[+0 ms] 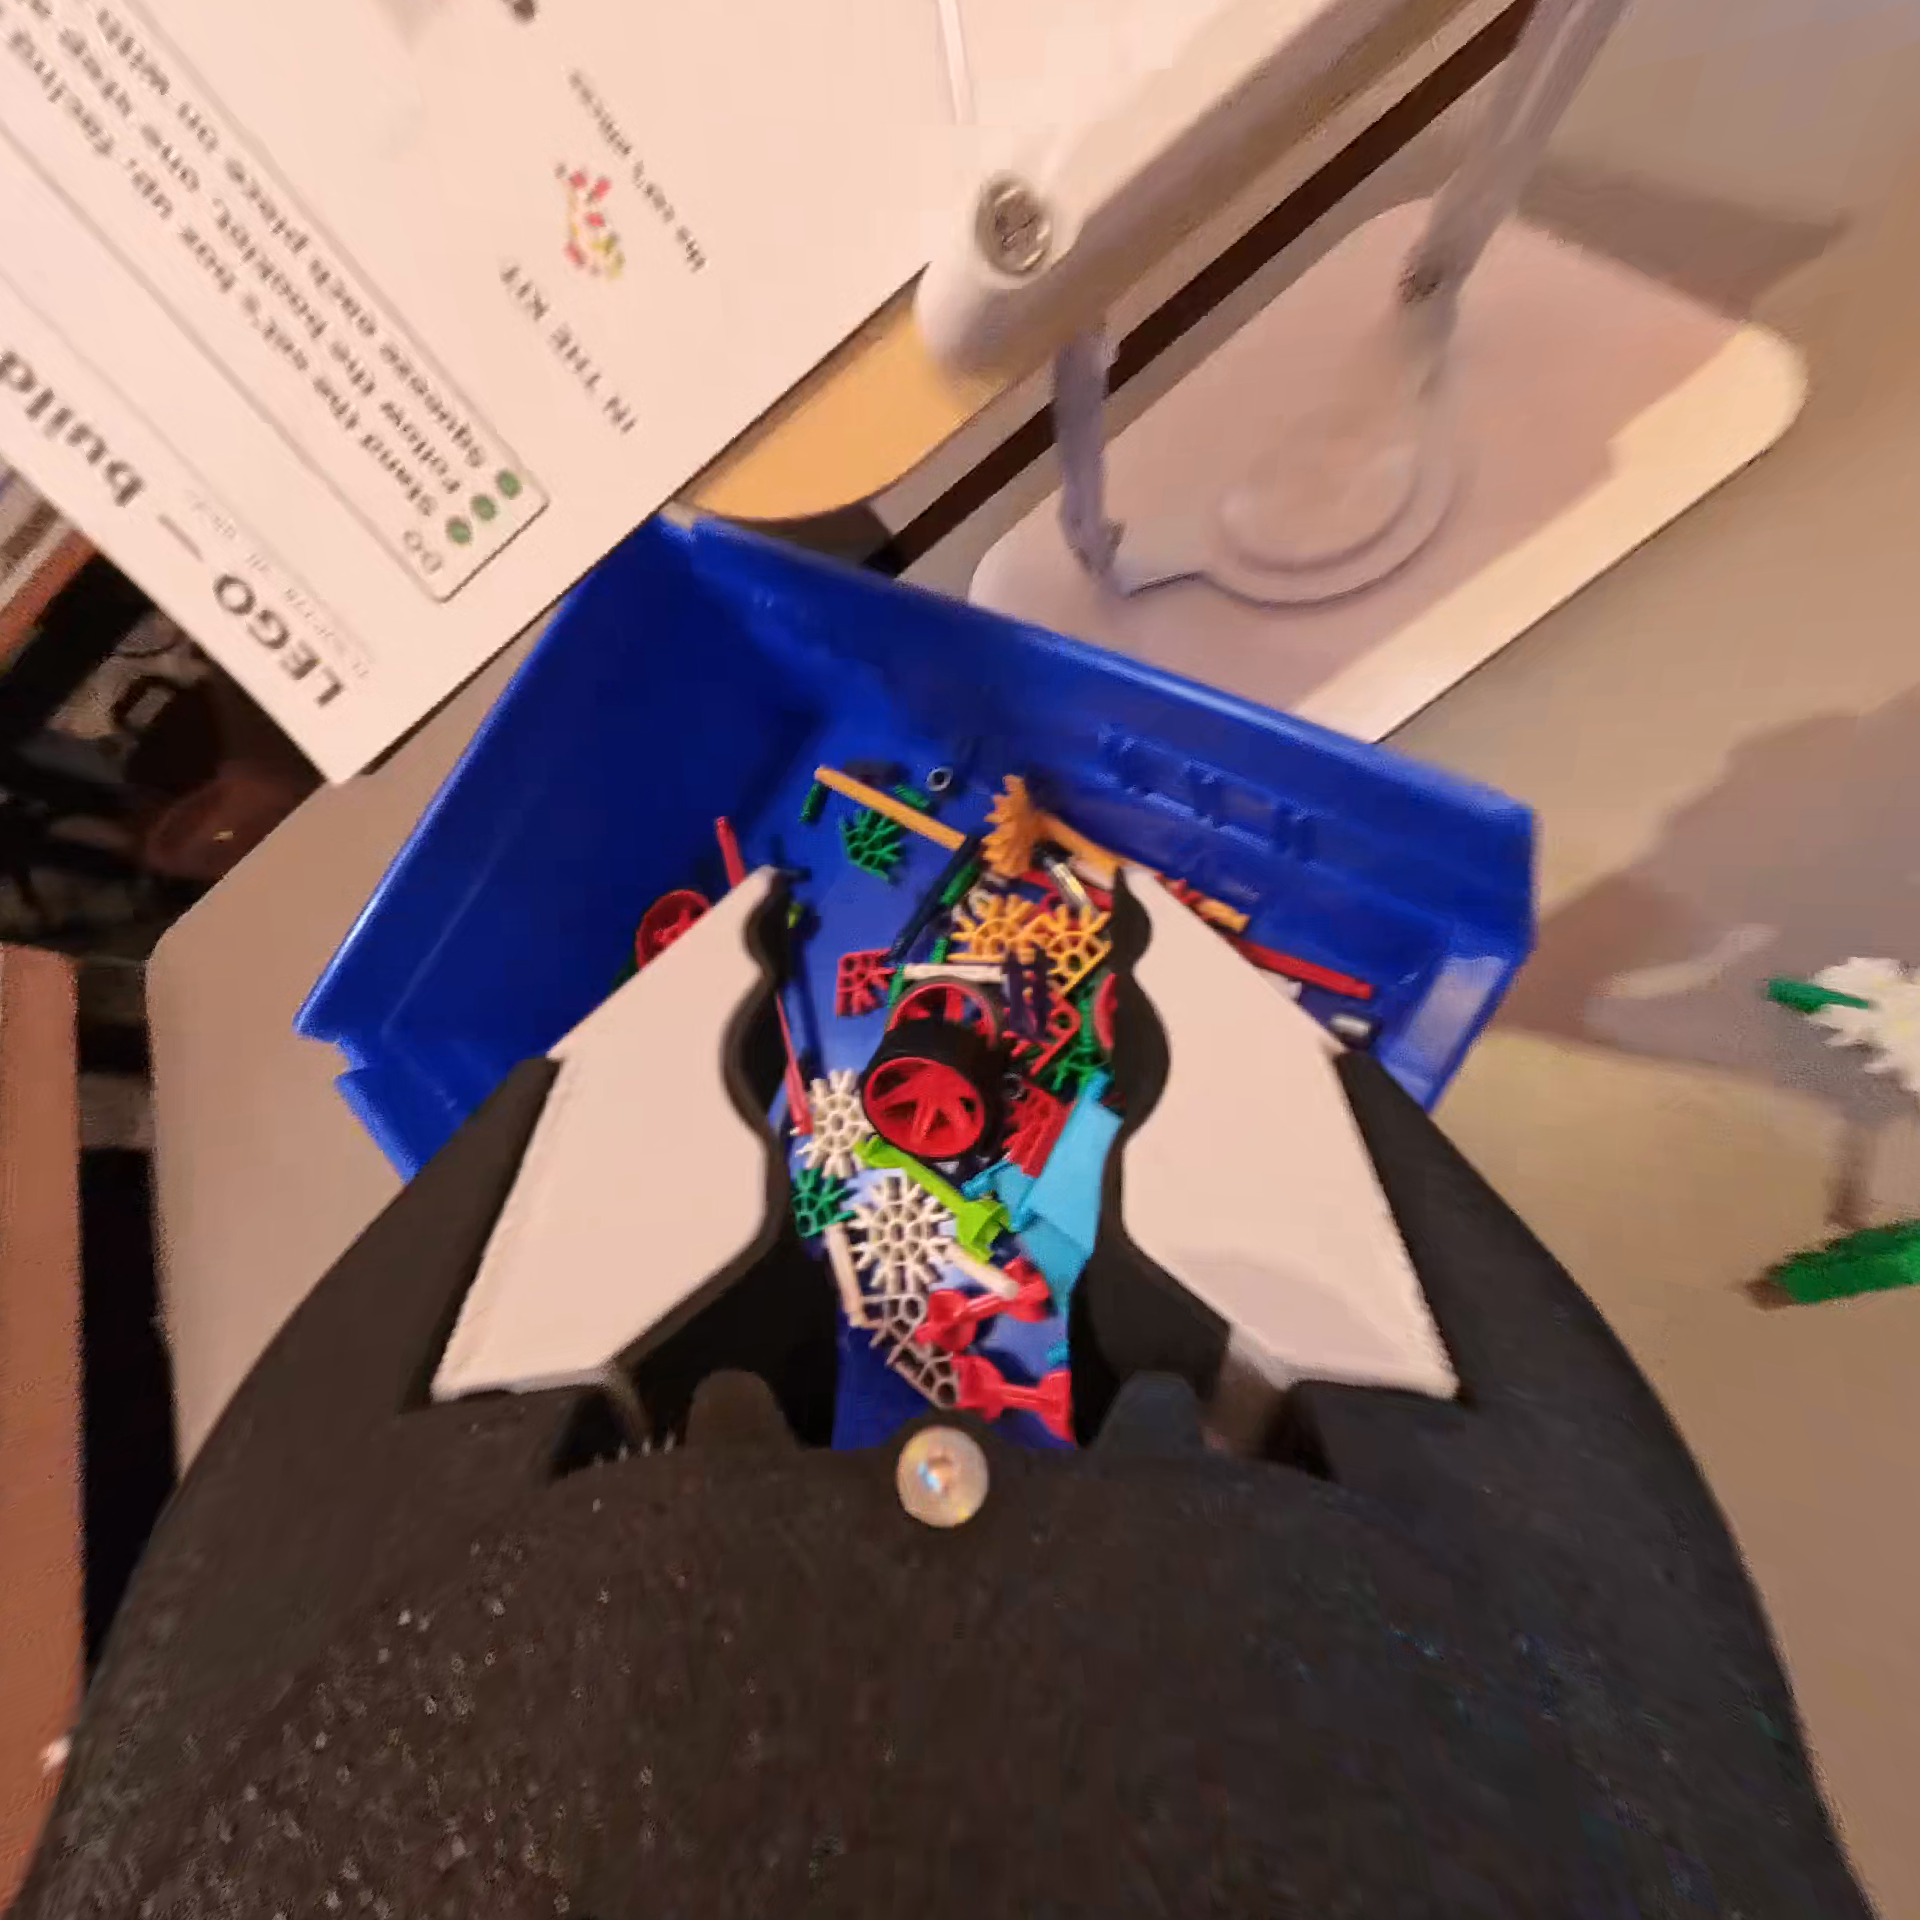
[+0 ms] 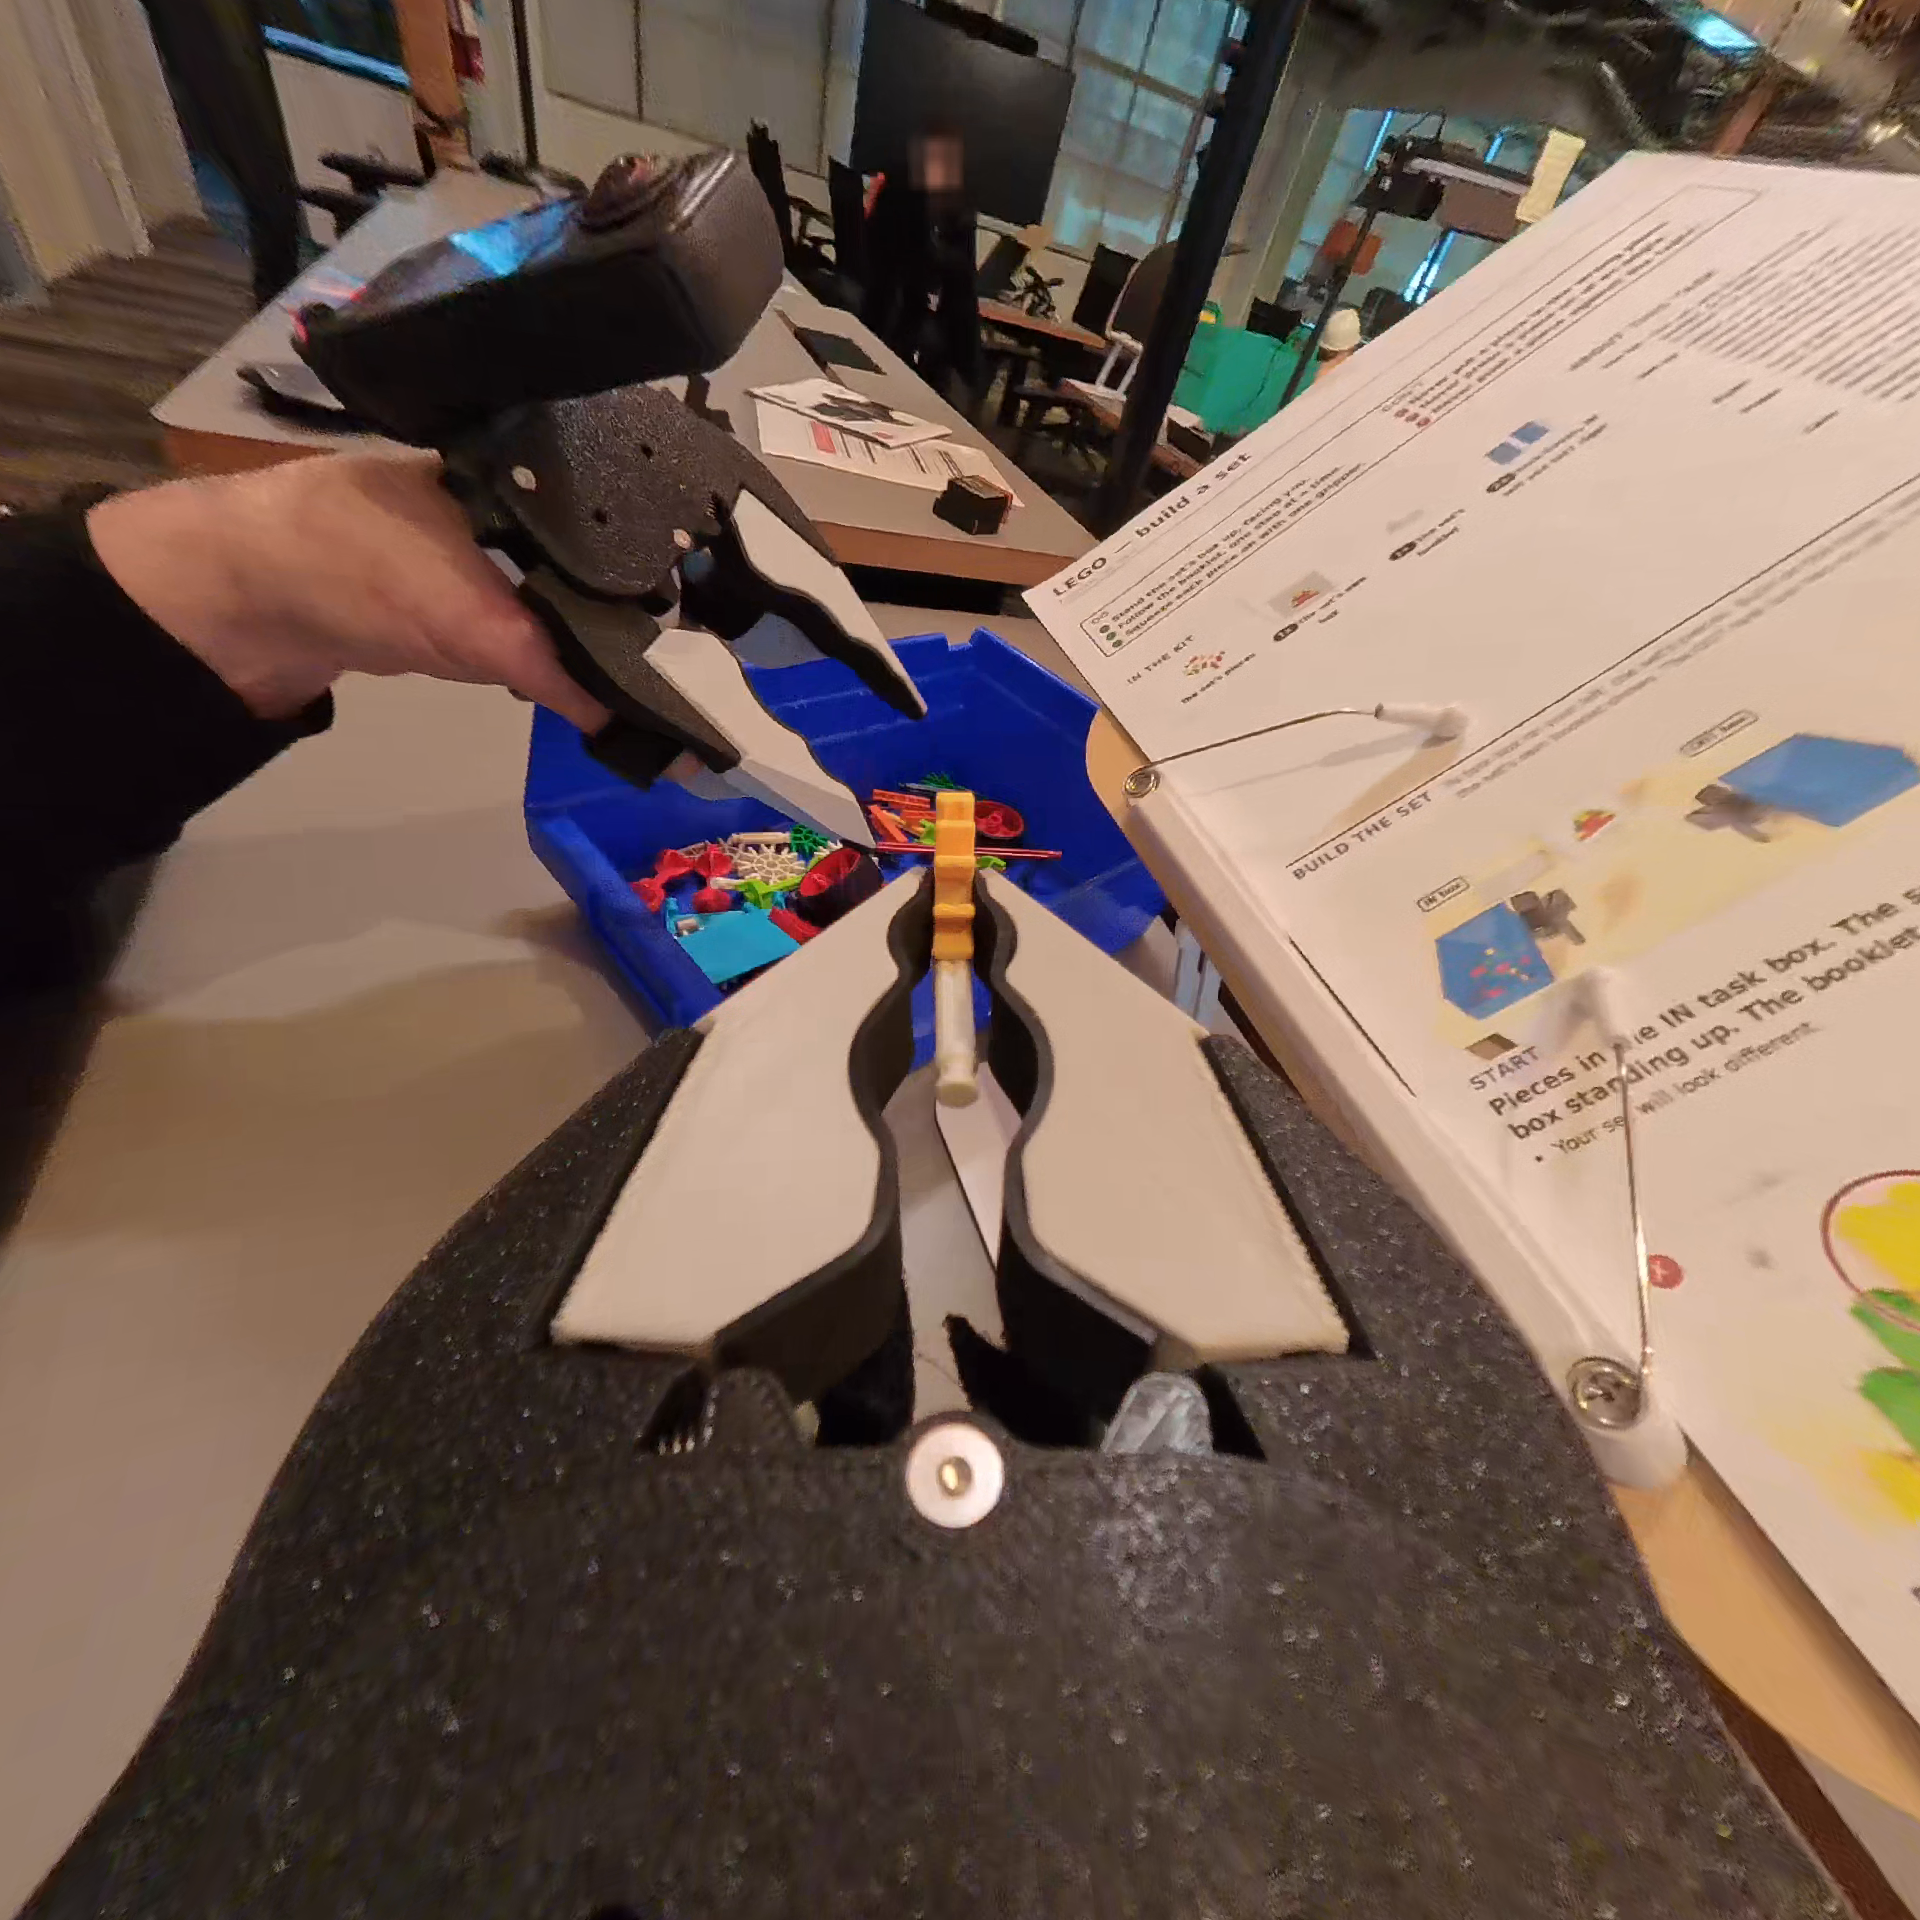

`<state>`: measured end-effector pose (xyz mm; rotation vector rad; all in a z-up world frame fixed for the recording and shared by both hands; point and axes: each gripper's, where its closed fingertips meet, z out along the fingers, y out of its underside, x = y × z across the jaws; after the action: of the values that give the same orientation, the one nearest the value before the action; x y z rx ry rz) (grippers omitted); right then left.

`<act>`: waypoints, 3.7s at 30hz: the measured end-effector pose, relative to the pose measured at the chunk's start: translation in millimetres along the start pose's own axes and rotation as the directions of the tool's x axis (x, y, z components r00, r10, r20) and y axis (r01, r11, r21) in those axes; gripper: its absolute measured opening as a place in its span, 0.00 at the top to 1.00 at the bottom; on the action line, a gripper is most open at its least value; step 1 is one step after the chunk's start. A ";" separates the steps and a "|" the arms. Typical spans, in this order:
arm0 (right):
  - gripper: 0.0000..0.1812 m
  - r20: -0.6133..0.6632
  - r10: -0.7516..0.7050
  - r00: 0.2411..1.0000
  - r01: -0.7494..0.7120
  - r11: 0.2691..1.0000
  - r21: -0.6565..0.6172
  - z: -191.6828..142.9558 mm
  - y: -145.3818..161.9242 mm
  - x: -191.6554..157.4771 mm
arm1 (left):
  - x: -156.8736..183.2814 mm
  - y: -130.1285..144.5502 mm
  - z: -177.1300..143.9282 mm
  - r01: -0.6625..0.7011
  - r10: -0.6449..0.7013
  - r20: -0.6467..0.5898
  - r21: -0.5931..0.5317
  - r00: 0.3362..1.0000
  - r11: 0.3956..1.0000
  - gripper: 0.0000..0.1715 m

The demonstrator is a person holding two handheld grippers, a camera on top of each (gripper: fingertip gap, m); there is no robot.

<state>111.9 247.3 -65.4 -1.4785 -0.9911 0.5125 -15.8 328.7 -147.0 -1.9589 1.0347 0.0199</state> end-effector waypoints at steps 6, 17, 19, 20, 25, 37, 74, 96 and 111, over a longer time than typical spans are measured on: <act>0.98 0.184 0.098 0.978 -0.110 0.992 0.056 -6.8 1.4 -14.4 | 50.3 -68.8 -46.1 -0.006 0.095 -0.224 0.370 0.970 0.929 0.68; 0.98 0.357 0.115 0.927 -0.170 0.977 0.129 -22.7 -14.2 -36.2 | 130.9 -116.6 -99.8 0.124 0.301 -0.523 0.630 0.797 0.766 0.92; 0.98 0.367 0.109 0.924 -0.168 0.977 0.132 -26.3 -15.7 -36.9 | 133.0 -119.2 -102.4 0.140 0.309 -0.533 0.643 0.788 0.753 0.93; 0.98 0.374 0.104 0.922 -0.165 0.977 0.135 -28.1 -16.3 -37.9 | 134.1 -120.2 -104.3 0.154 0.312 -0.545 0.648 0.779 0.746 0.94; 0.98 0.362 0.083 0.929 -0.141 0.980 0.137 -30.9 -17.2 -37.1 | 135.9 -123.6 -107.2 0.230 0.288 -0.613 0.626 0.736 0.745 0.97; 0.98 -0.244 -0.135 0.960 0.132 0.991 -0.029 2.2 -11.2 19.5 | 94.4 -141.0 -63.0 0.000 0.076 -0.101 0.604 0.992 0.797 0.98; 0.97 0.322 0.080 0.943 -0.085 0.996 0.003 -12.3 3.1 -44.1 | 140.2 -119.7 -97.0 0.081 0.339 -0.491 0.652 0.802 0.754 0.97; 0.96 0.310 0.079 0.947 -0.114 0.989 0.097 -21.7 -13.5 -37.5 | 127.7 -124.9 -110.9 0.155 0.304 -0.512 0.673 0.803 0.724 0.97; 0.98 0.365 0.064 0.929 -0.127 0.980 0.151 -35.8 -21.8 -41.0 | 136.8 -120.8 -106.1 0.208 0.303 -0.588 0.645 0.750 0.735 0.93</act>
<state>112.3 191.5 -47.6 -1.3060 -1.1286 0.9433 115.7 194.0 -51.5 -1.2236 1.2976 -0.9835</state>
